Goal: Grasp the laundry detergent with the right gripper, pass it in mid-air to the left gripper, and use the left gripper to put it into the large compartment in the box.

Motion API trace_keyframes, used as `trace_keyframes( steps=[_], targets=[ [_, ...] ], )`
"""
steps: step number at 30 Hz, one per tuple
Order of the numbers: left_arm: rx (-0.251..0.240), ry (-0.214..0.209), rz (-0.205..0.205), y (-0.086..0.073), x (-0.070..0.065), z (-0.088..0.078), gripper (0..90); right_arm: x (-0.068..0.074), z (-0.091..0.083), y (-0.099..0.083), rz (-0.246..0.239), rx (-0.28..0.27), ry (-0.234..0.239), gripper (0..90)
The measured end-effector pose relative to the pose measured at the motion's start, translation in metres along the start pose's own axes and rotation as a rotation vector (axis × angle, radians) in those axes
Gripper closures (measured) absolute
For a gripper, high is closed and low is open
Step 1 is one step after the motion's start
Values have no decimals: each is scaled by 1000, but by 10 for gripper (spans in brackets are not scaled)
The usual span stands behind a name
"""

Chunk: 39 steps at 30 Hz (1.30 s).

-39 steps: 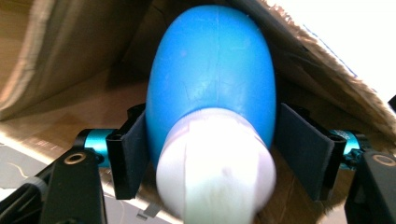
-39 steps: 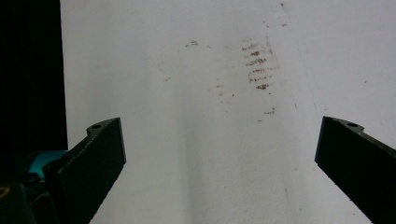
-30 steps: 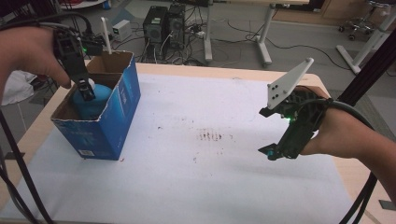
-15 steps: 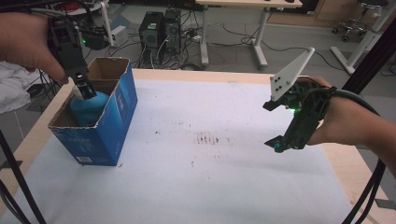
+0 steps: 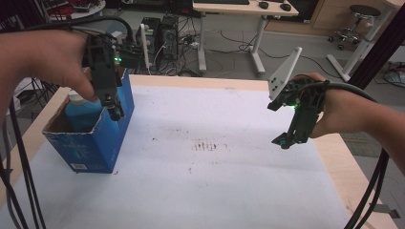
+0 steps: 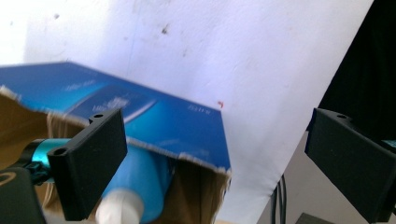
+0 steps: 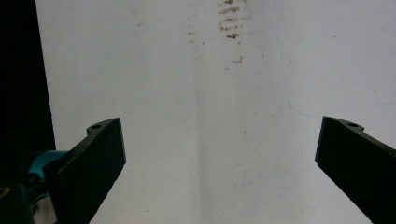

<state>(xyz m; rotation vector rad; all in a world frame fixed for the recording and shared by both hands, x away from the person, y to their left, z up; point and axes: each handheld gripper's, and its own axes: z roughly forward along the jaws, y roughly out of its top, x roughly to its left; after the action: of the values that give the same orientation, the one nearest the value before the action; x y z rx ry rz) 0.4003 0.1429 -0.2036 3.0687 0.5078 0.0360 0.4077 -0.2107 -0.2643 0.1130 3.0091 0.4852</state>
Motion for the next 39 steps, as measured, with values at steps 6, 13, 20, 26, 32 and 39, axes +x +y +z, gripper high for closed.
trace_keyframes(
  steps=[6, 13, 20, 26, 32, 39],
  targets=[
    [-6, -2, 32, 11, 0, 10, 16, -2, 3, -2, -13, 50, 6, 10],
    [-18, -7, 76, 21, 2, 14, 16, -3, 15, -11, -38, 148, 14, 10],
    [-19, -4, 96, 29, 3, 14, 16, -4, 25, -13, -37, 150, 27, 10],
    [-13, 3, 100, 33, 2, 10, 16, -6, 28, -14, -44, 161, 33, 10],
    [-13, 4, 96, 35, 1, 8, 16, -7, 26, -17, -37, 151, 36, 10],
    [-13, 6, 100, 38, -1, 4, 16, -8, 27, -20, -30, 157, 35, 10]
  ],
)
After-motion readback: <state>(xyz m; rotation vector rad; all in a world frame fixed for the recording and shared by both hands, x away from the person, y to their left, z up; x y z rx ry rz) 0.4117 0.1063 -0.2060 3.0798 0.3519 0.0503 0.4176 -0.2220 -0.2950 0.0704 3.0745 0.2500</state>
